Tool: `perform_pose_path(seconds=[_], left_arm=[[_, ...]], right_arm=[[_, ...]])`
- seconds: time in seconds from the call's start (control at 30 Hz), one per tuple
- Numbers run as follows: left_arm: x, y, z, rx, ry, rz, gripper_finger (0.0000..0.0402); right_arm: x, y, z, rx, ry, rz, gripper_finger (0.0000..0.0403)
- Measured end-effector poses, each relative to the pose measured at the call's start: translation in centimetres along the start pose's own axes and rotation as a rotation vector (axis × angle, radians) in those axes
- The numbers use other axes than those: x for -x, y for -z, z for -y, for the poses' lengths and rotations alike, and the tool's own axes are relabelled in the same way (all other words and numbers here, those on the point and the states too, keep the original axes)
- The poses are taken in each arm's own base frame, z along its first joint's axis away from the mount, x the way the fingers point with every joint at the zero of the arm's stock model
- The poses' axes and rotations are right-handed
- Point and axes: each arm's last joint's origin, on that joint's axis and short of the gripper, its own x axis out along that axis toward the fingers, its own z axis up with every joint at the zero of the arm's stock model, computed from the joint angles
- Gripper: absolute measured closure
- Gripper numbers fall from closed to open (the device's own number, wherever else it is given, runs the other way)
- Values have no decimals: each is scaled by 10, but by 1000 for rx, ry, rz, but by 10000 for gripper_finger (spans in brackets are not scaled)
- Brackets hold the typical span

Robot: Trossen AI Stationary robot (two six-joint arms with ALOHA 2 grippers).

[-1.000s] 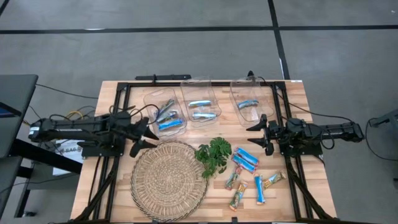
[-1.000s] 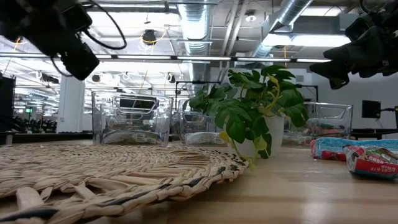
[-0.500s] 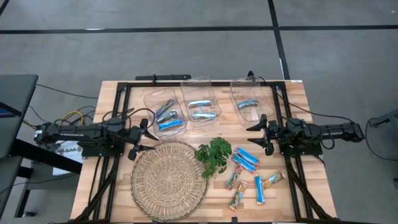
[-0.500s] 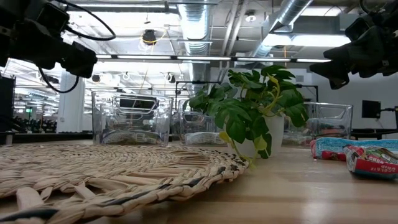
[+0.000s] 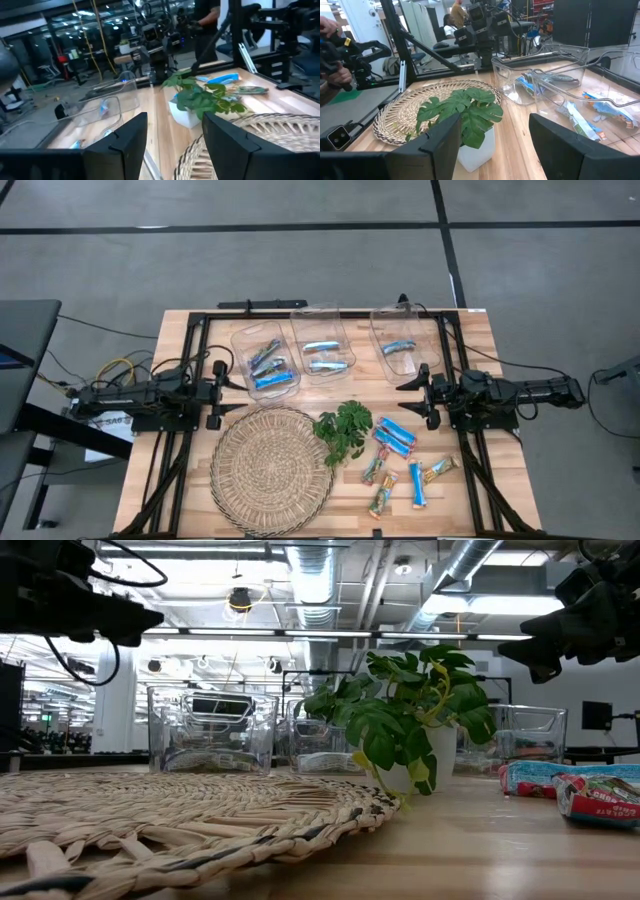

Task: Pick and place Granola Bars by type
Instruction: Put the red granola bar into the right transparent bin

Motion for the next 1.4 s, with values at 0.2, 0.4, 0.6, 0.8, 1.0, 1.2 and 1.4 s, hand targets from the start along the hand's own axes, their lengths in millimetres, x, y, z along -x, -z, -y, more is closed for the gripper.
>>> perform_pose_path(seconds=[0.2,0.4,0.6,0.8,1.0,1.2,1.4], left_arm=[[-1,1,-1,-45,-68,36,219],[-2,4,0,51,-58,14,219],[-2,4,-1,105,-68,11,219],[-2,4,-1,104,-68,9,219],[-2,5,-1,98,-68,8,219],[-2,5,-1,106,-69,8,219],[-2,5,-1,96,-69,6,219]], right_arm=[[0,0,0,0,0,0,178],[0,0,0,0,0,0,178],[0,0,0,0,0,-1,178],[0,0,0,0,0,0,178],[0,0,0,0,0,0,178],[0,0,0,0,0,0,178],[0,0,0,0,0,0,178]])
